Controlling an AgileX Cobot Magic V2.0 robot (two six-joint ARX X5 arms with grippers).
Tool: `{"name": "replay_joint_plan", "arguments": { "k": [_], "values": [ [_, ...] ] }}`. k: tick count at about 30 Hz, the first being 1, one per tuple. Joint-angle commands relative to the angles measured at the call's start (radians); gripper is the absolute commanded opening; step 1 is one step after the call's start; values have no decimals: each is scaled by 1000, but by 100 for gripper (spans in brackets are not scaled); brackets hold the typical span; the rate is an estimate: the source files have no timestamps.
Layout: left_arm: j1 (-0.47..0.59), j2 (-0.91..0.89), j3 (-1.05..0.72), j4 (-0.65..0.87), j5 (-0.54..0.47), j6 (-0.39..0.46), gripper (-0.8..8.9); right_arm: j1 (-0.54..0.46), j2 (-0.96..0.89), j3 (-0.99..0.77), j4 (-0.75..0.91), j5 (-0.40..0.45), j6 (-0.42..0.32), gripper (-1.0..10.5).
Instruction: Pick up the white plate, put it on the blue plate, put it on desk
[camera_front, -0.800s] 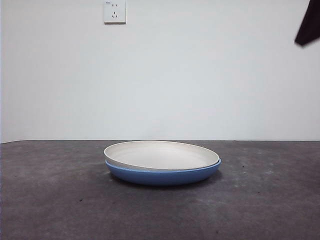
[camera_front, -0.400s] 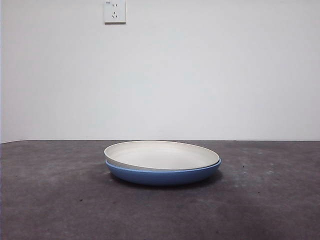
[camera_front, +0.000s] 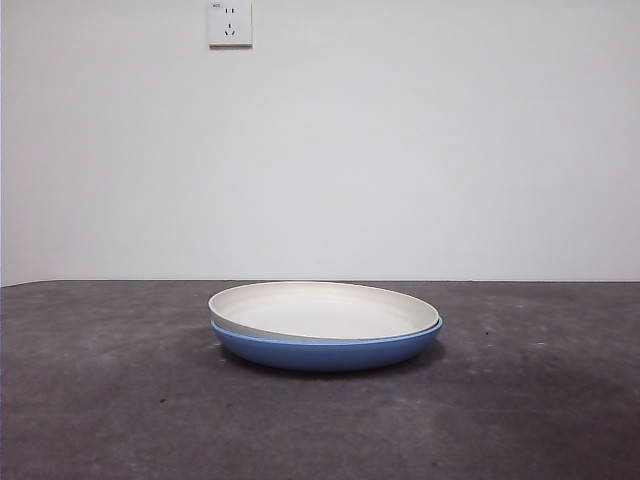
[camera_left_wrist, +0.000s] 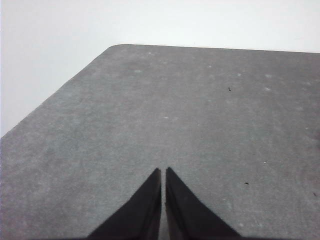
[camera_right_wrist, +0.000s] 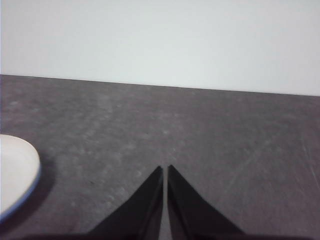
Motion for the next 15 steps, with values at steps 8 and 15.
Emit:
{"name": "replay_joint_plan", "arguments": {
  "k": [8, 15],
  "values": [
    [3, -1, -10, -31, -1, -5, 14, -1, -167, -136, -57, 10, 87, 8],
    [3, -1, -10, -31, -1, -5, 14, -2, -167, -136, -128, 35, 84, 8]
  ]
}}
